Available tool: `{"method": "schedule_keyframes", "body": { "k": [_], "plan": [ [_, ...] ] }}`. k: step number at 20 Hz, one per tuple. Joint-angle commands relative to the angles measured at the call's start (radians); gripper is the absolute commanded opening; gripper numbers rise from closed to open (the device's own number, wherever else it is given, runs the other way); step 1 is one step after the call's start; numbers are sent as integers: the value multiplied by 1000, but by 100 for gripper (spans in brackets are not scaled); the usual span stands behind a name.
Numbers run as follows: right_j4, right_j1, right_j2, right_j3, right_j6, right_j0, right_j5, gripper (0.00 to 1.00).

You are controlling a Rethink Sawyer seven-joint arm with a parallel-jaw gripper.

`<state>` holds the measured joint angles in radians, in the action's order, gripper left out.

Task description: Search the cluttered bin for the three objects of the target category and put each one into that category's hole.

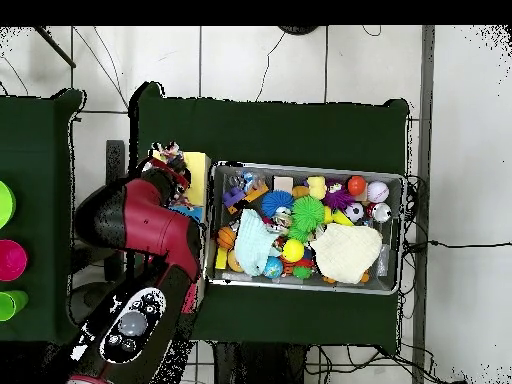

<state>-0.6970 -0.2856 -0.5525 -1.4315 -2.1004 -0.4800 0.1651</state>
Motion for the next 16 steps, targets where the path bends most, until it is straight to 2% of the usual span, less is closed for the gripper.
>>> {"method": "schedule_keyframes", "body": {
  "k": [1, 3, 9, 13, 16],
  "plan": [
    [-24, 64, 69, 47, -226, 56, 166, 0],
    [6, 56, 66, 54, -204, 66, 261, 0],
    [126, 51, -10, 103, -124, 76, 543, 0],
    [180, 21, -32, 103, -105, 75, 649, 0],
    [211, -17, -20, 88, -86, 83, 711, 0]
  ]
}}
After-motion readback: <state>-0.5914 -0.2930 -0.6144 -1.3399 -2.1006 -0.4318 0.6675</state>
